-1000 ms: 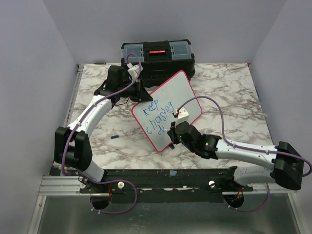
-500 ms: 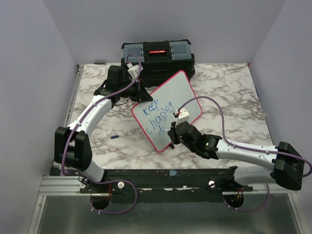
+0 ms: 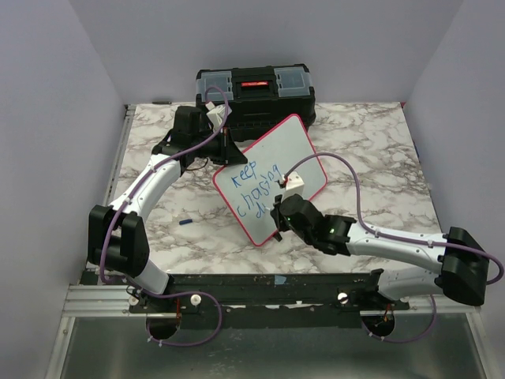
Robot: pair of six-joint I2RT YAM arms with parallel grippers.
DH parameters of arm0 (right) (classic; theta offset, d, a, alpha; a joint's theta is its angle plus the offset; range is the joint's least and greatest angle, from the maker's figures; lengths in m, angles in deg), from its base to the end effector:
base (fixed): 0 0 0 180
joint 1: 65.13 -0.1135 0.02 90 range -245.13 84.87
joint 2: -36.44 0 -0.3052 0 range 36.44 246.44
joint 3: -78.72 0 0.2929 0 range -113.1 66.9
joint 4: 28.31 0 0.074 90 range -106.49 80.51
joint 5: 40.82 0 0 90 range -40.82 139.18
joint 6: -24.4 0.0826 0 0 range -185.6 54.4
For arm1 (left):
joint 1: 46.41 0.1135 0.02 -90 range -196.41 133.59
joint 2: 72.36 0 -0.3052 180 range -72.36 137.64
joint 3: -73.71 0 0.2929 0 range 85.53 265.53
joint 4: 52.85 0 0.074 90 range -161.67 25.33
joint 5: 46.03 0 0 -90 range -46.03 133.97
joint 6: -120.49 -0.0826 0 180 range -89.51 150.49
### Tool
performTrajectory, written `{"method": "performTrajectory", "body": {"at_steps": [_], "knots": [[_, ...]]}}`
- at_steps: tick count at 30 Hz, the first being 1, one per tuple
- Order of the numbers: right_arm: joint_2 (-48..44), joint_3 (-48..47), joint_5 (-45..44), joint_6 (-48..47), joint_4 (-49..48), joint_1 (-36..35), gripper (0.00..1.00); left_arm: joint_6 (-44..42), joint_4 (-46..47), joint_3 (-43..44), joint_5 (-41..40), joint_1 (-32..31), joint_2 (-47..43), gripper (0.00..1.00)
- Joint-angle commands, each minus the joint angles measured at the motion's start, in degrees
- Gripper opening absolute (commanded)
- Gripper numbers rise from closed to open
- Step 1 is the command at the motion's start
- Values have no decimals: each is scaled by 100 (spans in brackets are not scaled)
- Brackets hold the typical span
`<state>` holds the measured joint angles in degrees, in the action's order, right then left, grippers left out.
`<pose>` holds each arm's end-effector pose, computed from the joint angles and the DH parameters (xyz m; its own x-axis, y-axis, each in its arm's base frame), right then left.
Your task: Write a sentence on the whiteboard
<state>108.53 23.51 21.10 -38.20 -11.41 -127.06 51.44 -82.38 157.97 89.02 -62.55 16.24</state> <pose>0.1889 0.2716 0.2372 -0.5058 -0.0856 -0.8584 -0.4073 0.9009 0.1502 0.3819 -0.1714 0.3227 -0.7720 -0.0396 -0.6344 0.5191 0.5366 -0.6652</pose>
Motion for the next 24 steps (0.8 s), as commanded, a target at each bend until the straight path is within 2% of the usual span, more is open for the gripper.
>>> {"method": "performTrajectory", "body": {"at_steps": [1,16,24], "knots": [[146,-254,-328,-48,-25,-18,0,-12,277,39,250,-12,-94,0],[154,-415,-772,-9,134,-17,1,-12,272,41,247,-22,-93,0],[-625,-242,-904,174,303,-7,1,-13,276,37,233,-28,-100,0]]}}
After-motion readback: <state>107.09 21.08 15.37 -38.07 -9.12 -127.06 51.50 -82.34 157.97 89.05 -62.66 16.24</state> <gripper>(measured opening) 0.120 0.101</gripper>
